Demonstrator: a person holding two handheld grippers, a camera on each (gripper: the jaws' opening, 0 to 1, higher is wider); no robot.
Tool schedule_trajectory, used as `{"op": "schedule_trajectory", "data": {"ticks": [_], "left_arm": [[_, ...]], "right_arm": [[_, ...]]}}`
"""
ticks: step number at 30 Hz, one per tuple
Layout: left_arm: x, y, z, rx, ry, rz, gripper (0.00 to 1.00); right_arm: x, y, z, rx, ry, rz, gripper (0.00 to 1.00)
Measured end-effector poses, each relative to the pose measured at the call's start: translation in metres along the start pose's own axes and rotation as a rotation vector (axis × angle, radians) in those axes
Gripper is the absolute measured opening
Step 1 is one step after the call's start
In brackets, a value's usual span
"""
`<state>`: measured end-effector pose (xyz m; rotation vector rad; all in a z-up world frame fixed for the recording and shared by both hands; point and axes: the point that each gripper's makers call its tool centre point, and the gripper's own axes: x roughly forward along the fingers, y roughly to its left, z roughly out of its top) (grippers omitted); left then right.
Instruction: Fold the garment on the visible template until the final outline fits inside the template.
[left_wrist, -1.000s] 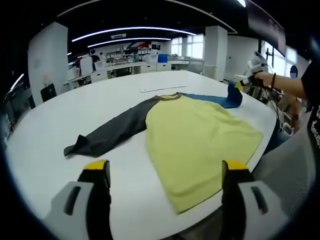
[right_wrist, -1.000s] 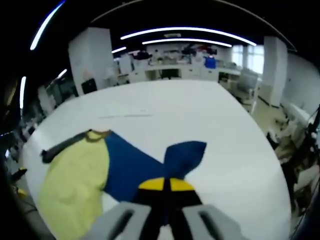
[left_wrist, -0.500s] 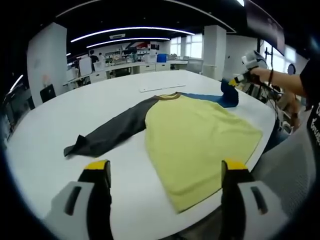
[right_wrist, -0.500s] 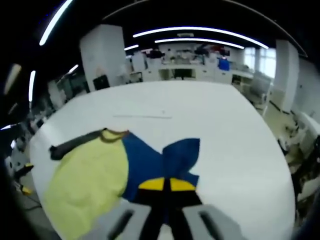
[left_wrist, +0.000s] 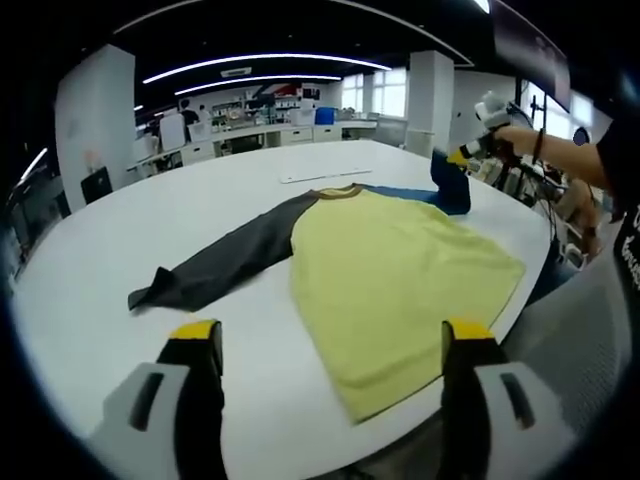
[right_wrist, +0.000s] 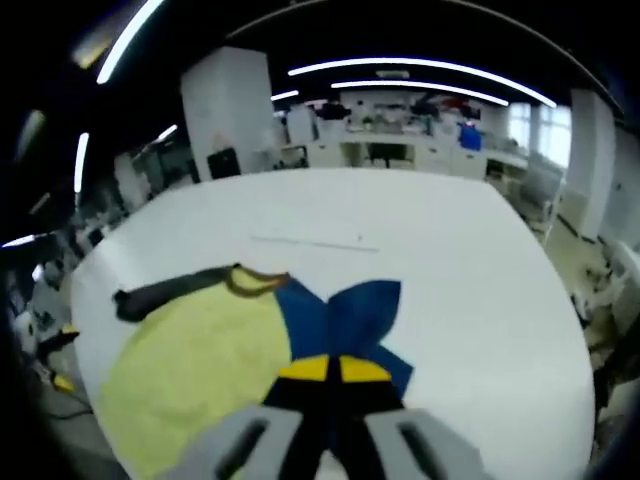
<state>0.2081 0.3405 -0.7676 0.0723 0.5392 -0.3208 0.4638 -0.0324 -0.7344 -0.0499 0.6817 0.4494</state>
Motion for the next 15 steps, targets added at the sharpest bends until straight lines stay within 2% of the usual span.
{"op": "schedule_trajectory", "data": {"ticks": [5, 15], "left_arm": [[-0.001, -0.001, -0.001, -0.002, 0.000, 0.001, 0.86], [0.002, -0.004, 0.000, 0.003, -0.005, -0.016, 0.86]], "right_arm": [[0.000, 0.016, 0.004, -0.017, 0.002, 0.024, 0.00], [0.012, 0.029, 0.007, -0.037, 0.022, 0.056, 0.00]]}}
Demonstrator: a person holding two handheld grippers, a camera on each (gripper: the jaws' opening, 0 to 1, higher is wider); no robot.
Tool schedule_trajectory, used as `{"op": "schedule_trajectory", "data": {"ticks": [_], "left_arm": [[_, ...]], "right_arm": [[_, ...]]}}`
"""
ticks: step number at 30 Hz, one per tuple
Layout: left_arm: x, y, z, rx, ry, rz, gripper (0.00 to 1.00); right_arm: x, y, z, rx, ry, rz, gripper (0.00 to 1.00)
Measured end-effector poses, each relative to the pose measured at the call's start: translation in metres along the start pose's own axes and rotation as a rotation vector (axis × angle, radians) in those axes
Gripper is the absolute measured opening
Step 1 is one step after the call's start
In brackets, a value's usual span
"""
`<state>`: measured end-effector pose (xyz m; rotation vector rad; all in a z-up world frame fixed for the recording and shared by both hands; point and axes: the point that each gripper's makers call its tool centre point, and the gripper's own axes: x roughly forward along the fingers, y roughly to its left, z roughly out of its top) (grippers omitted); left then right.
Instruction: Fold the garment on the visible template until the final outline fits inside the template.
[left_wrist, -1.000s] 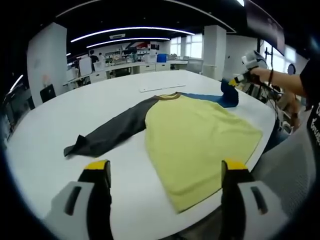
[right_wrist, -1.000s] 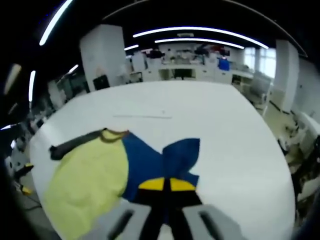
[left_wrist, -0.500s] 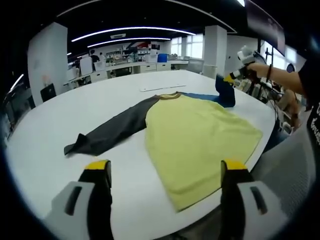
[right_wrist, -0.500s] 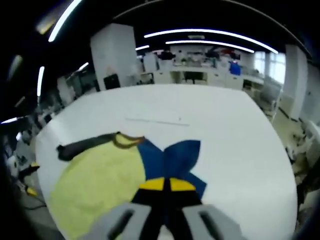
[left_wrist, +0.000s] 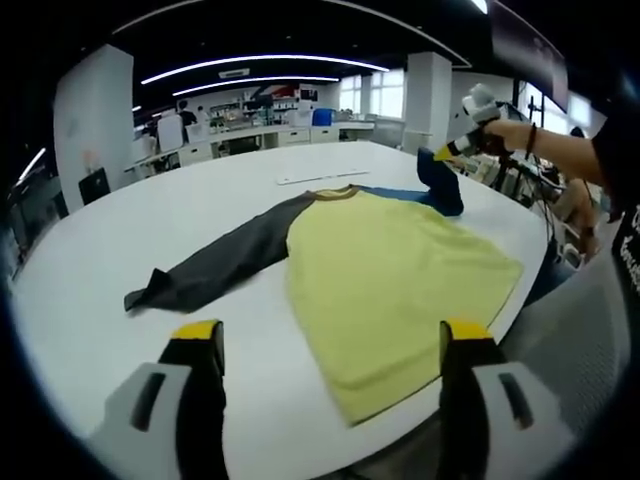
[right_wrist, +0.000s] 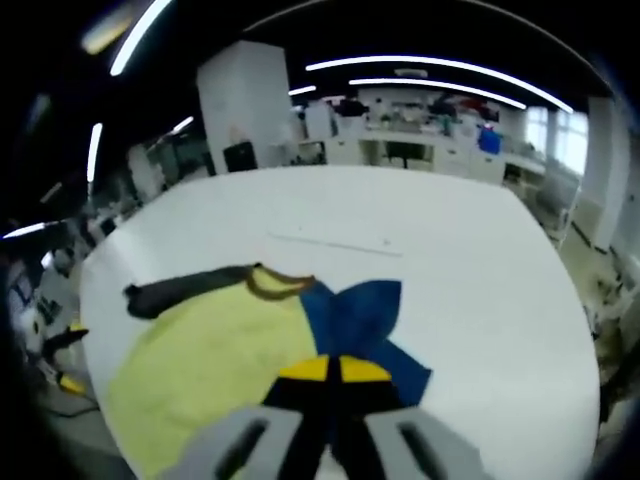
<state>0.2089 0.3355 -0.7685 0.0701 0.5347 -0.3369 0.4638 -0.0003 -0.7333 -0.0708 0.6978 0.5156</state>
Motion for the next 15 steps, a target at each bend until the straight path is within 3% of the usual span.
{"op": "schedule_trajectory", "data": {"ticks": [15], "left_arm": [[0.003, -0.004, 0.002, 0.001, -0.006, -0.012, 0.85]], "right_arm": [[0.010, 0.028, 0.009, -0.030, 0.009, 0.045, 0.00]]}}
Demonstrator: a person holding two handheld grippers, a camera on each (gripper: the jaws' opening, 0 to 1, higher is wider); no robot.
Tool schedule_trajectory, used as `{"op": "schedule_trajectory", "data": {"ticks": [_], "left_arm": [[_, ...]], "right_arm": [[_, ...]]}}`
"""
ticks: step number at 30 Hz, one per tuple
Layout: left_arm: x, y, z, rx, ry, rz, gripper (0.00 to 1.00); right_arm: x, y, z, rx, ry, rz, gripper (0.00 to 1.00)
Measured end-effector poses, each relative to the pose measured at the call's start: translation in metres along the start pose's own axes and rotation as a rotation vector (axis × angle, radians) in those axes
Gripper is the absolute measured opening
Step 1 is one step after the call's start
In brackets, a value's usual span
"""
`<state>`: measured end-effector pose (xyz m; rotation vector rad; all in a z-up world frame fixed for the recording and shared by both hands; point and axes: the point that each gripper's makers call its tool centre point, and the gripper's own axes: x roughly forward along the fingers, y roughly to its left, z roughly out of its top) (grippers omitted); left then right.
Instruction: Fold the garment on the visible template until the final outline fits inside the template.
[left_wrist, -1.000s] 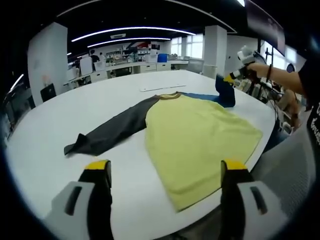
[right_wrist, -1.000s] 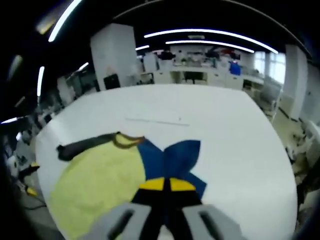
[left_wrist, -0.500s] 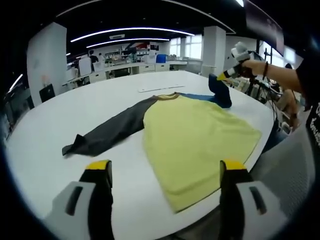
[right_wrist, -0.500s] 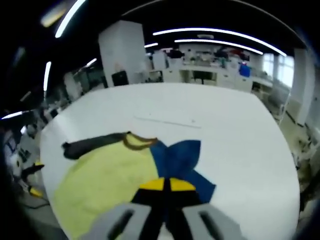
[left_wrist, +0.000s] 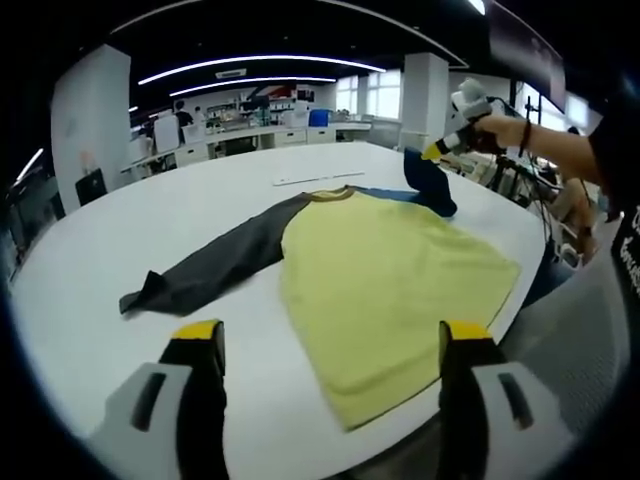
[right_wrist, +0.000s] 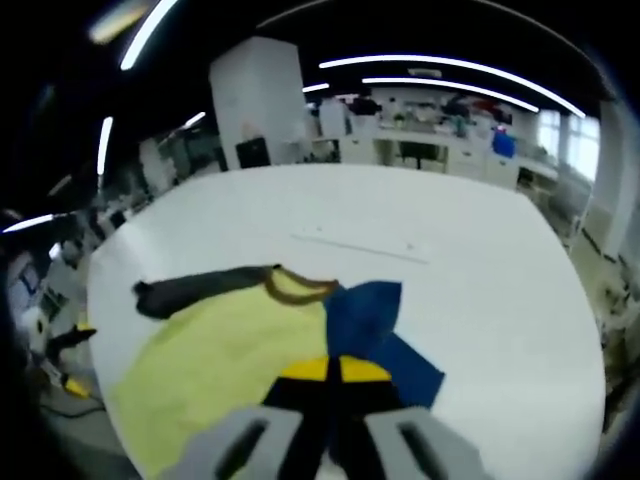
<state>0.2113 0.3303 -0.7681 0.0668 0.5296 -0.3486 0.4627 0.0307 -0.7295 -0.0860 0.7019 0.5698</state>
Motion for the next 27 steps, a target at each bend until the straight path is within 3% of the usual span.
{"op": "schedule_trajectory", "data": {"ticks": [27], "left_arm": [[0.002, 0.003, 0.001, -0.011, -0.014, 0.008, 0.86]], "right_arm": [[0.020, 0.047, 0.020, 0.012, -0.016, 0.074, 0.00]]}}
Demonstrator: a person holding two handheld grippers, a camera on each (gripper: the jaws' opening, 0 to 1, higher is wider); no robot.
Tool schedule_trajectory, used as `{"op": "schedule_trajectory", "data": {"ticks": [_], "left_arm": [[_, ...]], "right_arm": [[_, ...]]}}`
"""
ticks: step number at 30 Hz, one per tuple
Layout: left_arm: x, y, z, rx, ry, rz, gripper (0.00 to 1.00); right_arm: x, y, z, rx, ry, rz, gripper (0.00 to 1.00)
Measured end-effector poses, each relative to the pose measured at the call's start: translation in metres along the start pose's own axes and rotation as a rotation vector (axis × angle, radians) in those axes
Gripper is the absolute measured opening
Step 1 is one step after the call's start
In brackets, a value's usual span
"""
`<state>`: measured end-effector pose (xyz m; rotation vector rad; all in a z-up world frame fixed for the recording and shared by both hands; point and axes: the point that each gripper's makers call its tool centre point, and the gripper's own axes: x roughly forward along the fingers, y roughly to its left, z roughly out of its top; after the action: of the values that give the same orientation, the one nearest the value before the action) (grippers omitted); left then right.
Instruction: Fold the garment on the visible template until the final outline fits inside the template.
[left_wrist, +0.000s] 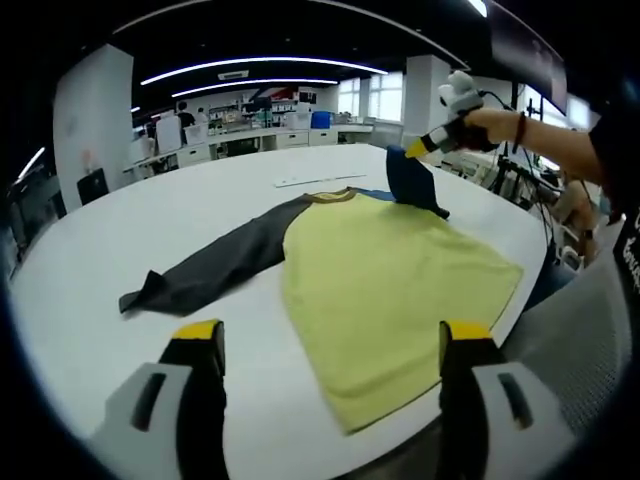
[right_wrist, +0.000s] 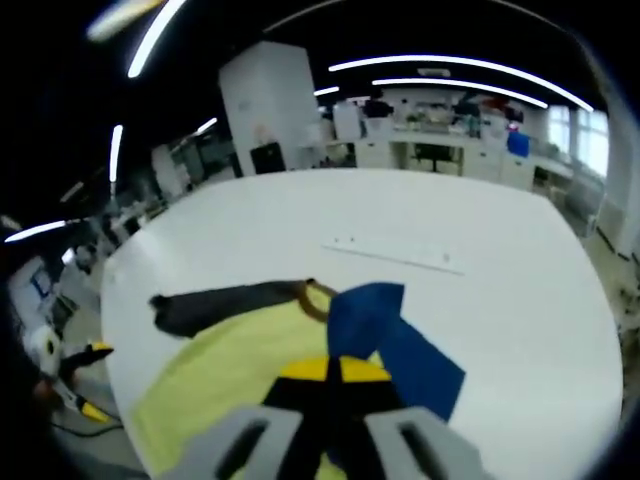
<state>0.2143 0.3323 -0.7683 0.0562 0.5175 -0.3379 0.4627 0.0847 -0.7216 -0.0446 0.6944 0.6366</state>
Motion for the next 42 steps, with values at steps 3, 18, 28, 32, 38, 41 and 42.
{"op": "schedule_trajectory", "data": {"ticks": [3, 18, 28, 32, 38, 41, 42], "left_arm": [[0.000, 0.000, 0.001, -0.008, -0.007, -0.001, 0.86], [0.000, 0.000, 0.000, -0.012, -0.004, -0.003, 0.86], [0.001, -0.002, 0.002, -0.014, -0.015, -0.011, 0.86], [0.001, -0.003, 0.001, -0.012, -0.010, -0.018, 0.86], [0.002, 0.000, -0.002, -0.015, -0.009, -0.018, 0.86], [0.002, 0.000, -0.002, -0.014, -0.011, -0.017, 0.86], [0.002, 0.000, -0.001, -0.014, -0.012, -0.016, 0.86]], "right_arm": [[0.000, 0.008, 0.001, -0.004, -0.003, 0.008, 0.00], [0.016, 0.031, 0.015, -0.032, 0.004, 0.045, 0.00], [0.028, 0.053, 0.020, -0.054, 0.013, 0.075, 0.00], [0.033, 0.062, 0.023, -0.068, 0.018, 0.086, 0.00], [0.039, 0.073, 0.025, -0.085, 0.023, 0.102, 0.00], [0.041, 0.080, 0.024, -0.092, 0.027, 0.109, 0.00], [0.046, 0.079, 0.025, -0.096, 0.029, 0.112, 0.00]]}}
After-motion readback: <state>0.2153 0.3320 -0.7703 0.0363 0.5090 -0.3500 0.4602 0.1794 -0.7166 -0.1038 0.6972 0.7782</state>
